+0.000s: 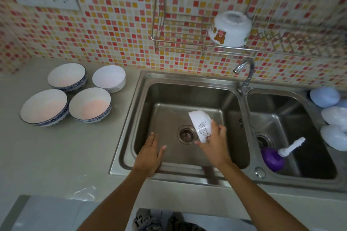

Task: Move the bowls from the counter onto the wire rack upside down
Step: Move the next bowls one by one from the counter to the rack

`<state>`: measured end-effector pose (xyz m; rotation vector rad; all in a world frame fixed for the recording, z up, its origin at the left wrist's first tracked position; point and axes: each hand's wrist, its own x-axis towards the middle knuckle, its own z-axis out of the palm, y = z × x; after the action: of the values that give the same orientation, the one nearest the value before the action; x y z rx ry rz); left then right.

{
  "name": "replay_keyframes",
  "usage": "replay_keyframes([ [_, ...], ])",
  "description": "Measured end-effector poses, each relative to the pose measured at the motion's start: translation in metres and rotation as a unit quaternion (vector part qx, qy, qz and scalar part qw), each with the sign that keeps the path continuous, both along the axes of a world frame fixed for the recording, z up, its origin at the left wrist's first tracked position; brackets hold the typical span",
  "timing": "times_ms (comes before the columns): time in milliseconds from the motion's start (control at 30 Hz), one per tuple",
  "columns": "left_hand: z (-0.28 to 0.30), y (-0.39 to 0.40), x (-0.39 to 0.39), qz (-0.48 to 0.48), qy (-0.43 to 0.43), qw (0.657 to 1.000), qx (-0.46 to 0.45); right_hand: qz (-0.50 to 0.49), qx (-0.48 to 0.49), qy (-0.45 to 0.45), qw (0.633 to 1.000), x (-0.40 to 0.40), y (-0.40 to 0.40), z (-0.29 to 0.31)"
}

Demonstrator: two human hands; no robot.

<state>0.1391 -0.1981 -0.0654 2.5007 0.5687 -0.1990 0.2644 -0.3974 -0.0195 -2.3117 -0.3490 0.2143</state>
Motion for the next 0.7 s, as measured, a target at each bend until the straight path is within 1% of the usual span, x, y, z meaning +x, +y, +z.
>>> replay_keyframes([
  [67, 0.025, 0.009, 0.020, -0.008, -0.064, 0.998, 0.026, -0.037, 0.063, 0.007, 0.997, 0.009, 0.004, 0.019],
  [133, 0.059, 0.019, 0.050, -0.025, -0.134, 0.988, 0.069, -0.067, 0.174, 0.042, 0.982, 0.019, 0.007, 0.036],
  [200, 0.099, 0.029, 0.082, -0.023, -0.202, 0.974, 0.101, -0.094, 0.278, 0.109, 0.950, 0.030, 0.011, 0.055],
  [267, 0.139, 0.038, 0.110, -0.021, -0.265, 0.954, 0.140, -0.121, 0.332, 0.158, 0.922, 0.041, 0.014, 0.075],
  [333, 0.172, 0.047, 0.133, -0.036, -0.328, 0.925, 0.186, -0.137, 0.380, 0.201, 0.892, 0.049, 0.019, 0.098],
  [367, 0.186, 0.052, 0.144, -0.041, -0.345, 0.914, 0.209, -0.140, 0.402, 0.219, 0.878, 0.052, 0.022, 0.109],
  [433, 0.206, 0.063, 0.163, -0.045, -0.345, 0.906, 0.242, -0.131, 0.430, 0.231, 0.863, 0.056, 0.026, 0.130],
  [500, 0.216, 0.073, 0.176, -0.056, -0.316, 0.910, 0.261, -0.123, 0.451, 0.218, 0.857, 0.058, 0.030, 0.151],
  [600, 0.219, 0.083, 0.185, -0.067, -0.259, 0.921, 0.284, -0.113, 0.485, 0.204, 0.843, 0.064, 0.035, 0.180],
  [700, 0.216, 0.085, 0.184, -0.075, -0.248, 0.923, 0.283, -0.099, 0.515, 0.191, 0.830, 0.075, 0.042, 0.210],
])
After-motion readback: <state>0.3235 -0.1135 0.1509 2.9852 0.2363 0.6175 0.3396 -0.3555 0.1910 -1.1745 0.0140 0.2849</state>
